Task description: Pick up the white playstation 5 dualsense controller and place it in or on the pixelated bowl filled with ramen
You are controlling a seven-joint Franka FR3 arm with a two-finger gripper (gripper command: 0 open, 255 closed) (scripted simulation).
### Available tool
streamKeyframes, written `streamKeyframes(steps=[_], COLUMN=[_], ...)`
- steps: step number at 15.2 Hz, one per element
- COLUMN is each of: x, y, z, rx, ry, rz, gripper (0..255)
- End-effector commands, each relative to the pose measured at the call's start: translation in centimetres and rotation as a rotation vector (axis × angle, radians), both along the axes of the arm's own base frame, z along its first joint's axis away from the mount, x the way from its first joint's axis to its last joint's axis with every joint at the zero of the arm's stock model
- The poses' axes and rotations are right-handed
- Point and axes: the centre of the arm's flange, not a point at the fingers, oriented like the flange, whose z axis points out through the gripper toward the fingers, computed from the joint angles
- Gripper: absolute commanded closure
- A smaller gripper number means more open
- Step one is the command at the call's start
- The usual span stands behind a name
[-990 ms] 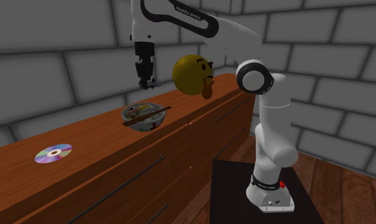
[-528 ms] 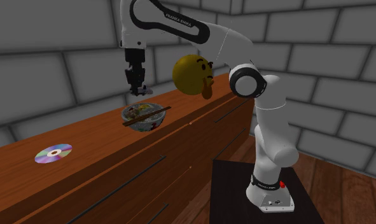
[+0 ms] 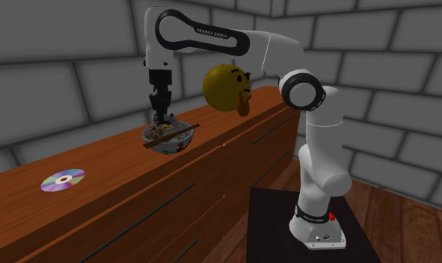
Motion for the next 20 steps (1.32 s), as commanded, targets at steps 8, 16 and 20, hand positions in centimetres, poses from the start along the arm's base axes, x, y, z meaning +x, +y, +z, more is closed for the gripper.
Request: streamKeyframes(steps=[8, 16, 20], x=[0.1, 0.1, 0.0], y=[0.0, -0.3, -0.6], z=[-1.2, 1.4, 3.8], rx=[-0.003, -0.003, -0.003], ry=[0.013, 0.013, 0.013], rz=[-0.002, -0.002, -0.002], gripper=[255, 0, 0])
